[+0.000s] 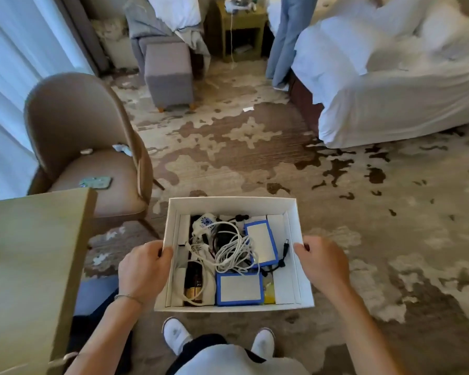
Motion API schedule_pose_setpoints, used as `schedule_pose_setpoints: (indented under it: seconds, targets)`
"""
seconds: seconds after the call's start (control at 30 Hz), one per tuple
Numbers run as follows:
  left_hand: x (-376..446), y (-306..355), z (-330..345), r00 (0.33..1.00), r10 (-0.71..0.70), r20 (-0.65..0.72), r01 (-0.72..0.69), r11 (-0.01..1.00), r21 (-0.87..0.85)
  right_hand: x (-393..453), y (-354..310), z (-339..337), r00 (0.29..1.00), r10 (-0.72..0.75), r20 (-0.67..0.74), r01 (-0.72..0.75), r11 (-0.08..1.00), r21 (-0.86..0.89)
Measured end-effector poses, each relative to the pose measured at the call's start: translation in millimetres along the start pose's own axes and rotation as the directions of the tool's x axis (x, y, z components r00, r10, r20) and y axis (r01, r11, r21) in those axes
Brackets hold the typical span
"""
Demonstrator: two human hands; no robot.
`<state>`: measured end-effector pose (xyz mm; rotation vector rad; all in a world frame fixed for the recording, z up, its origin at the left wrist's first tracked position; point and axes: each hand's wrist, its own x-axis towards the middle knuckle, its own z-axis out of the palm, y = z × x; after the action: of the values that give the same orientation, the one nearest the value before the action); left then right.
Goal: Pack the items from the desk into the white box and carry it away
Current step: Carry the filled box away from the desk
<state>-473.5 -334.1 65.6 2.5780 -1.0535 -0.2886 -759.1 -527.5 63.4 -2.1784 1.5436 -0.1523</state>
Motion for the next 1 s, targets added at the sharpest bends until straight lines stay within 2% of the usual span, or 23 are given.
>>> schedule_pose_setpoints:
  seconds: [0.23, 0.4, 0.57, 0.73, 0.87, 1.0]
  targets:
    - [-10.5, 134.7, 54.2, 0.977, 0.189, 0.094, -0.188, 0.982, -0.016, -32.5, 130.3, -54.4, 0.971, 0.222, -0.093, -0.219, 0.975, 0.039]
    - [-19.2, 223.2, 90.8, 0.925, 0.331, 0.189, -0.333, 0.943, -0.022, -67.1, 207.7, -82.2, 0.89, 0.417, -0.184, -0.402, 0.908, 0.114]
    - [-31.0, 305.0, 126.7, 0.807, 0.539, 0.243, -0.546, 0.837, -0.041, -108.6, 273.3, -99.7, 0.763, 0.592, -0.261, -0.546, 0.805, 0.231]
    - [-50.0, 389.4, 168.2, 0.687, 0.63, 0.362, -0.637, 0.762, -0.117, -140.6, 334.7, -117.6, 0.62, 0.743, -0.252, -0.66, 0.668, 0.343]
    - [-73.4, 457.4, 202.9, 0.593, 0.696, 0.405, -0.715, 0.686, -0.133, -166.3, 374.3, -135.2, 0.489, 0.83, -0.27, -0.74, 0.558, 0.376]
    - [-100.7, 522.1, 235.7, 0.485, 0.758, 0.437, -0.789, 0.594, -0.155, -190.9, 416.8, -154.9, 0.411, 0.876, -0.253, -0.782, 0.482, 0.395]
